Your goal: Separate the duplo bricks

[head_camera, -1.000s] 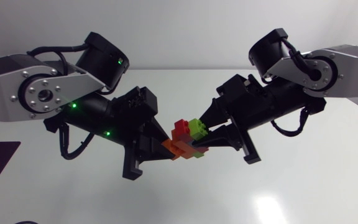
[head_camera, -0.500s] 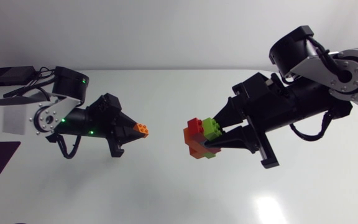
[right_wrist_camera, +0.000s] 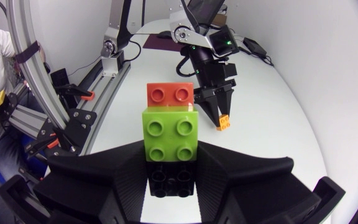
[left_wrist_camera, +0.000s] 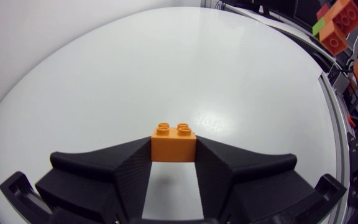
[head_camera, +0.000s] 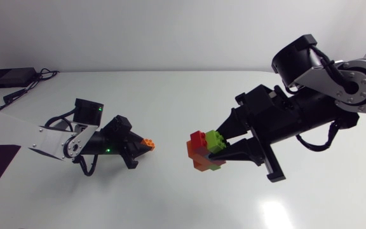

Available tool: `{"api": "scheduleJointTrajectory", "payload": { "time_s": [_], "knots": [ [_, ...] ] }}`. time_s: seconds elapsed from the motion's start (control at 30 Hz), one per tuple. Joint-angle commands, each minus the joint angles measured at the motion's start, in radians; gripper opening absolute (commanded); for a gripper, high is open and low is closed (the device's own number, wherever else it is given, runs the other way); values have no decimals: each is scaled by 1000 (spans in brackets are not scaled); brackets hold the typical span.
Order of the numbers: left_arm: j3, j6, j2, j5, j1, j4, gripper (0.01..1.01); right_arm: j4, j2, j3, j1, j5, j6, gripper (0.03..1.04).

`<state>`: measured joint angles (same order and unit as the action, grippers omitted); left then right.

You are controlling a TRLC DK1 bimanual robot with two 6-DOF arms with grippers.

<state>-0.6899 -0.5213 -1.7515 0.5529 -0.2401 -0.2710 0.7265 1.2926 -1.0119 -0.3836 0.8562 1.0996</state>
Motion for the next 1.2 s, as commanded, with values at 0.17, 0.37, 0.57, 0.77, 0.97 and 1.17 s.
{"api": "scheduleJointTrajectory", "payload": {
  "time_s": [0.17,0.37,0.57,0.77,0.97,1.17],
  "knots": [
    [10,24,-82,-24,-7,-59,349,-18,13,24,-26,-3,-1,184],
    [43,14,-100,-22,7,-66,354,-29,19,15,-37,-6,-10,184],
    [58,-14,-137,-18,33,-70,364,-33,27,6,-54,-11,-20,184],
    [81,-43,-123,-18,24,-48,438,-35,27,-2,-61,-13,-29,184],
    [84,-83,-106,-22,30,26,975,-33,14,6,-61,-13,-30,184],
    [56,-137,1,-30,38,158,985,-32,-9,6,-52,-11,-29,184]
  ]
}}
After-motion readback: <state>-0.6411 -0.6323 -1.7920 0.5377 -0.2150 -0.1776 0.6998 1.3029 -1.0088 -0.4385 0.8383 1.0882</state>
